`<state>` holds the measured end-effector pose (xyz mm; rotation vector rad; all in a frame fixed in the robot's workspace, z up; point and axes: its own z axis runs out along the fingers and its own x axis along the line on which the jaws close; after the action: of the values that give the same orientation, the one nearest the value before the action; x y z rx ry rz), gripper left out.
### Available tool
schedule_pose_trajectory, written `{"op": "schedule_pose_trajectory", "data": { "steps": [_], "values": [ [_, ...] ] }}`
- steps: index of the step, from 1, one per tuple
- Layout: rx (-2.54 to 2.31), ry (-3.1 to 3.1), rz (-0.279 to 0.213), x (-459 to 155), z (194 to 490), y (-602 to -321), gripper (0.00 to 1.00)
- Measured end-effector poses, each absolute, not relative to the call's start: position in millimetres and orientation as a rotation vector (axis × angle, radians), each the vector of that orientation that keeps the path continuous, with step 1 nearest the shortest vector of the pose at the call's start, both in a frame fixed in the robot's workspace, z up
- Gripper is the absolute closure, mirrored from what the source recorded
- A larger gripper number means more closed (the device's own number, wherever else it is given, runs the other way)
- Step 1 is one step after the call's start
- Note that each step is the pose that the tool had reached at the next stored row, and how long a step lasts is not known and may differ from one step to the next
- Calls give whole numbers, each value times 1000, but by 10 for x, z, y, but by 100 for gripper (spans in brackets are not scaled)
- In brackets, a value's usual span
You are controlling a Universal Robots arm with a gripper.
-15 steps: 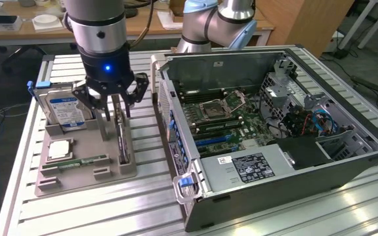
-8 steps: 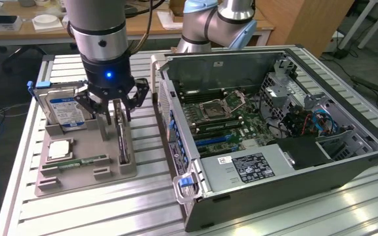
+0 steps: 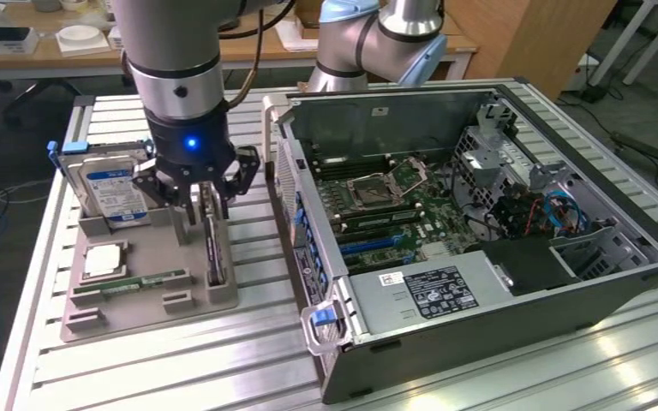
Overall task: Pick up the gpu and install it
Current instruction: 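Pick up the gpu and move the gpu toward the slot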
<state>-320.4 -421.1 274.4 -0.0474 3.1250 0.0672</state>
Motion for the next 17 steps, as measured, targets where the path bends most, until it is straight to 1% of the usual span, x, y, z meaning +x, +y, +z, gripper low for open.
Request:
{"op": "schedule_pose_trajectory", "data": {
  "steps": [17],
  "values": [
    [-47, 3125, 67, -3223, 2434, -4214, 53]
  ]
}}
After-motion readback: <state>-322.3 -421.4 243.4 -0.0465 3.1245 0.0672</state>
